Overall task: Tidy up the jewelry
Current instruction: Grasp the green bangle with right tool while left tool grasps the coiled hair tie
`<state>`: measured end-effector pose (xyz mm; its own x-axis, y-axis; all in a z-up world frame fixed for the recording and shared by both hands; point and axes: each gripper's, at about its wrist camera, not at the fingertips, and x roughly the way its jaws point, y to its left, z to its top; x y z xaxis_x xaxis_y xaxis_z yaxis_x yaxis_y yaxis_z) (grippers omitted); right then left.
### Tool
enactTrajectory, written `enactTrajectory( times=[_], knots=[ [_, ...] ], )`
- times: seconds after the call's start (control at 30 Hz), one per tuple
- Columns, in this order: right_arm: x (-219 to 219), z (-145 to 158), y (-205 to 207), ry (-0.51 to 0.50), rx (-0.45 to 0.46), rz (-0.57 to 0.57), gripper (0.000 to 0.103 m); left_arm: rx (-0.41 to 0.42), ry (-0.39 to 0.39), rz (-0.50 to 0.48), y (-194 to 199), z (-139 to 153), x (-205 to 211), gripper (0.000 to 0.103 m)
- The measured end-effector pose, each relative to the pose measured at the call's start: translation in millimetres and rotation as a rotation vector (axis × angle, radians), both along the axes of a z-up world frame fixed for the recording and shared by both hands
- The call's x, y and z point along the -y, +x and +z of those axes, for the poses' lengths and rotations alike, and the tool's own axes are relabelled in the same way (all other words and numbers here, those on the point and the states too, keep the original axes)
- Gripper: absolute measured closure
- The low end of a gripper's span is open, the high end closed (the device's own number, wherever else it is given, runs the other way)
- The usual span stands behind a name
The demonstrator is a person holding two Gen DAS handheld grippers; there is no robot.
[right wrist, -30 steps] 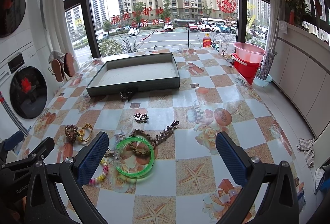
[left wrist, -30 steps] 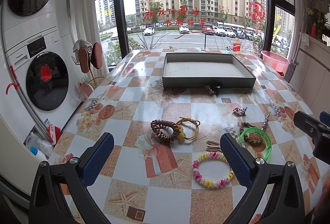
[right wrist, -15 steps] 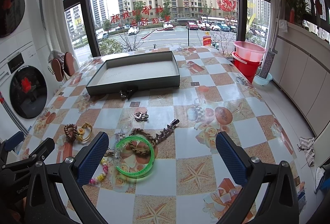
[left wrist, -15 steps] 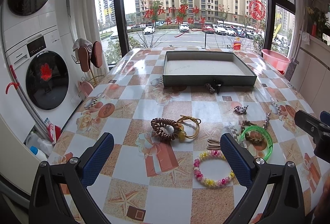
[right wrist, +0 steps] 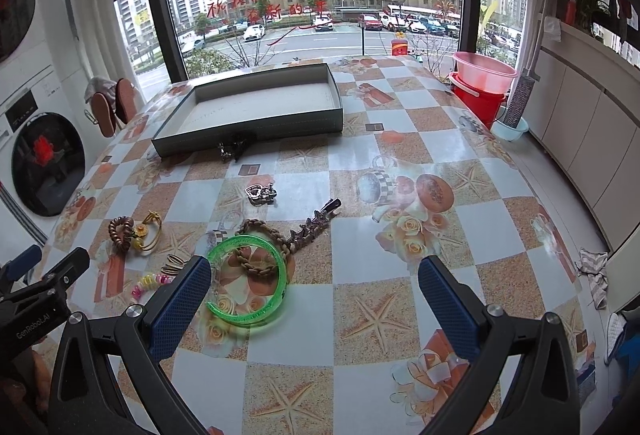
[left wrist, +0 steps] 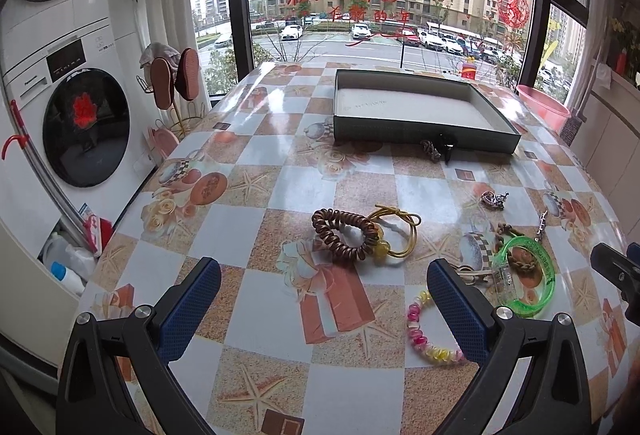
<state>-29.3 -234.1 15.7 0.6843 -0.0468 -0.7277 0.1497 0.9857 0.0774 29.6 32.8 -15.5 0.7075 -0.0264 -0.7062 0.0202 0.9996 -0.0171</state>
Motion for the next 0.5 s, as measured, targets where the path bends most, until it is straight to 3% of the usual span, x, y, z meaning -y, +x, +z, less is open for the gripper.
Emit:
enactTrajectory(
  times=[0.27,0.5],
  knots=[
    [0,-26,14,0.056,-0.128,0.046,0.002,-0.134,-0.141,0.030,44,-24,-28,0.000],
    [3,-44,31,0.099,-0.227,0.080,0.031,-0.186,-0.125,0.010,68,-37,-22,0.007]
  ],
)
